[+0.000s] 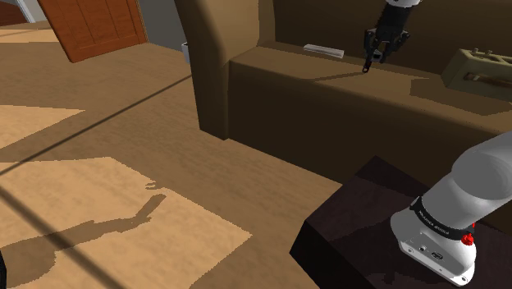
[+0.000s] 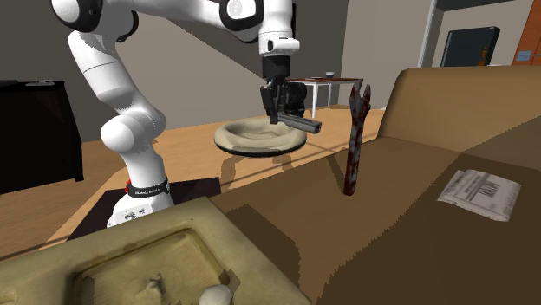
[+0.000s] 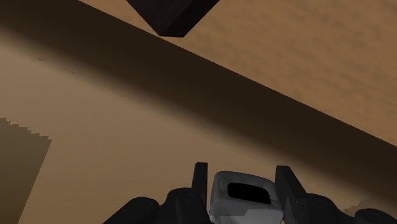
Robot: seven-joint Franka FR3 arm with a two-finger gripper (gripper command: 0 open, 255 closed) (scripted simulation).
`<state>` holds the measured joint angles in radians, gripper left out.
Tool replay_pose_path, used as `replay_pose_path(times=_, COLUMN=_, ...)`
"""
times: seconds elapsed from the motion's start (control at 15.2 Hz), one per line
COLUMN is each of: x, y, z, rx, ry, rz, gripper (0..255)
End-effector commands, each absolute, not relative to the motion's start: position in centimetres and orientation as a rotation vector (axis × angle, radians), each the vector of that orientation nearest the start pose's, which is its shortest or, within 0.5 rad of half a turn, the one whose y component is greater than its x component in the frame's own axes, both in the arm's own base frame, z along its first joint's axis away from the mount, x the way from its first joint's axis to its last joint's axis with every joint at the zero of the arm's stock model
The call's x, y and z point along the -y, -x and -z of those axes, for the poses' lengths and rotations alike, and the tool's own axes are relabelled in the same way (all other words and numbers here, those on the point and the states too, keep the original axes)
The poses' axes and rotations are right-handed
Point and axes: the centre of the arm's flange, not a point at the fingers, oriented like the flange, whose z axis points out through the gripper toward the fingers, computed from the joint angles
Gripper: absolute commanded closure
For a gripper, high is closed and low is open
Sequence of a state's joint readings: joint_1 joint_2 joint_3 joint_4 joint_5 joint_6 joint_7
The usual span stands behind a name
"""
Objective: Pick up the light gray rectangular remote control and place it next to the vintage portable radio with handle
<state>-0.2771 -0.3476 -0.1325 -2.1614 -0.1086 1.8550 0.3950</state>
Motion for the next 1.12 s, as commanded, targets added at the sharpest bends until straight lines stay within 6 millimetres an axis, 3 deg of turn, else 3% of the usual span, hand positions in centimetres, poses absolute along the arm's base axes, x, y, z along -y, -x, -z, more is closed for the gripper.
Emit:
replay_pose_path(times=0.0, x=19.5, y=-41.2, z=-55.2, rx=-1.201, ry=2.967, rz=0.062, gripper=255)
replay_pose_path(times=1.06, x=19.5, y=-41.2, z=-63.7, rx=-1.201, ry=2.967, rz=0.062, gripper=255)
